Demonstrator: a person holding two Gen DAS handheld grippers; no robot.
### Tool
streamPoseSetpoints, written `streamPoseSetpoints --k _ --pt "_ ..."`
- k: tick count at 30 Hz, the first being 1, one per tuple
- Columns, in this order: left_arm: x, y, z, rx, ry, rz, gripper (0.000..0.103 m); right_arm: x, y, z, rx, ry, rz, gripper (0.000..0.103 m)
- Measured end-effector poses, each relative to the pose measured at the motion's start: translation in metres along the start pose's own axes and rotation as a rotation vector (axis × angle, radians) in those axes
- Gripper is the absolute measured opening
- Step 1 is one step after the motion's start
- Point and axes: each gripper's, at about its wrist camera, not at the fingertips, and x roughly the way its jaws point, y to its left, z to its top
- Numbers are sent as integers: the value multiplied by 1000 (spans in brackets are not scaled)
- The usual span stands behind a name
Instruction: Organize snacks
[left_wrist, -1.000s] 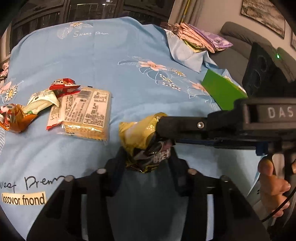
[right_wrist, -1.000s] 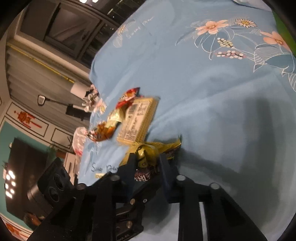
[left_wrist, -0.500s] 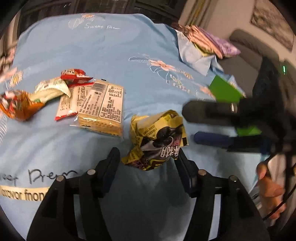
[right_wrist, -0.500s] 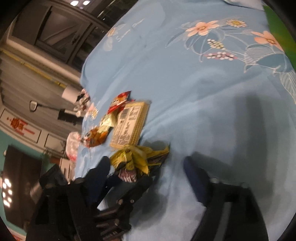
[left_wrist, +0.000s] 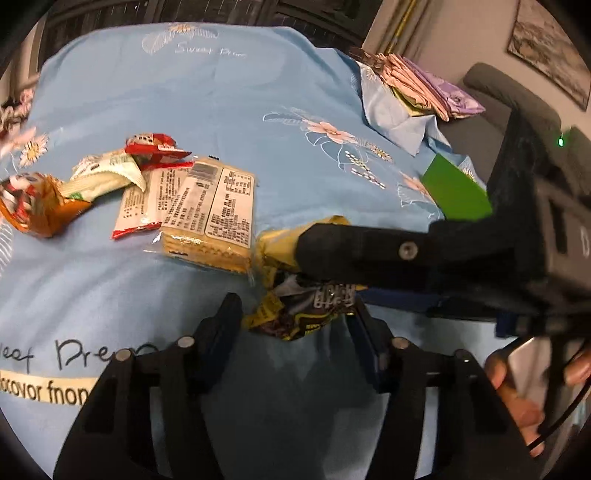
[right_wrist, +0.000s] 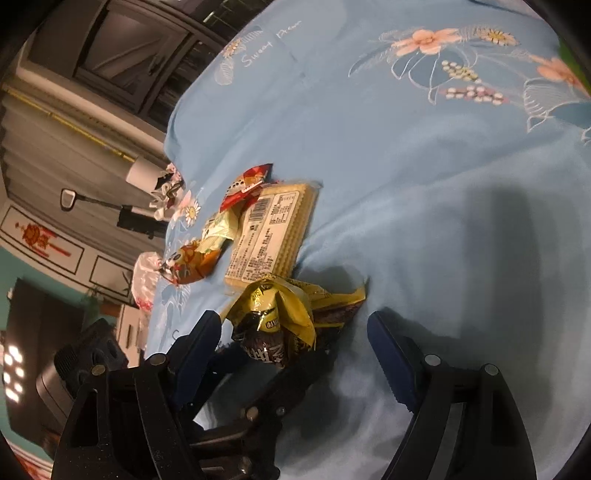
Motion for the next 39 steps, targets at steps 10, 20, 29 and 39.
streamPoseSetpoints --k 10,20,29,39 --pt "0 5 4 1 18 7 27 4 -1 8 21 -38 62 40" --pt "3 3 6 -1 27 1 26 0 -1 7 20 -46 64 36" --pt "7 2 14 -21 30 -19 21 -1 -7 7 51 -35 112 30" --pt "-18 -19 27 73 -55 -2 21 -29 10 10 0 -84 170 29"
